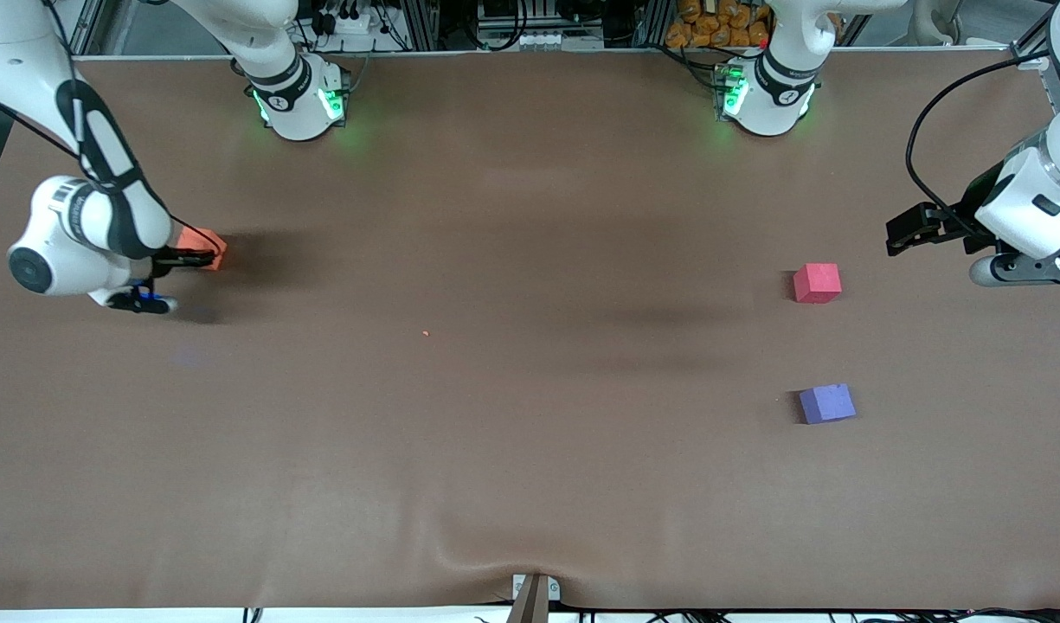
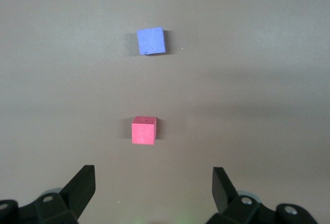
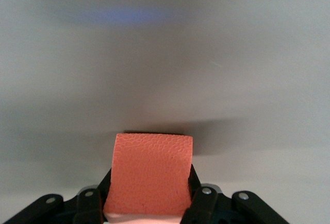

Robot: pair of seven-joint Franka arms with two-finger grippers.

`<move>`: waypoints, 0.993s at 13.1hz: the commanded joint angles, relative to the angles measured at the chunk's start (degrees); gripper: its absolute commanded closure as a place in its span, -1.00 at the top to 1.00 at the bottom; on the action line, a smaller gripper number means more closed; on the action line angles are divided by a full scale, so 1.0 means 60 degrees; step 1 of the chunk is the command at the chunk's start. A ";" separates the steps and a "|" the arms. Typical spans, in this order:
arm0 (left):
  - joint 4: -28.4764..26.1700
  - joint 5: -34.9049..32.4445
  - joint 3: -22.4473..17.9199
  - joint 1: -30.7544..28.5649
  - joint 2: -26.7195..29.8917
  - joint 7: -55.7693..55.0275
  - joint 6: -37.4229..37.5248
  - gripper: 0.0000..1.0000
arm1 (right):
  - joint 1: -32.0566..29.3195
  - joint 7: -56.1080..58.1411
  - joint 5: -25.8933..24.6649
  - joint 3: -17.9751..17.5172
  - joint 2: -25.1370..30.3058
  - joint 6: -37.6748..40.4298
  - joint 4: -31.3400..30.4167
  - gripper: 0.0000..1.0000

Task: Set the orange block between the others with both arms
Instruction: 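Carry the orange cube with the right gripper toward the table middle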

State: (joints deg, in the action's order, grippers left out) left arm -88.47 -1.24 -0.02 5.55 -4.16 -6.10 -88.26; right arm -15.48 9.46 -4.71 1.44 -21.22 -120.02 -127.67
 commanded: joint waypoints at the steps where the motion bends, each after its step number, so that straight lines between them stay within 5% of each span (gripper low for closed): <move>1: 0.0082 -0.0071 0.0047 0.0027 -0.0068 -0.0126 -0.0070 1.00 | 0.1316 -0.0255 0.0636 0.0052 -0.0036 0.0898 0.0972 -1.00; 8: 0.0067 -0.0071 0.0047 -0.0002 -0.0098 -0.0068 -0.0070 1.00 | 0.4583 -0.3565 0.1164 0.0052 -0.2247 0.1121 0.3712 -1.00; 13: 0.0082 -0.0071 0.0047 0.0012 -0.0098 -0.0009 -0.0070 1.00 | 0.6123 -0.4505 0.2875 0.0052 -0.2718 0.1939 0.5440 -1.00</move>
State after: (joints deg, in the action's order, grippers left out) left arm -88.48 -1.24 0.03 5.62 -4.61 -6.10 -88.48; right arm 19.09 -16.34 8.36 1.28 -35.53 -111.89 -100.66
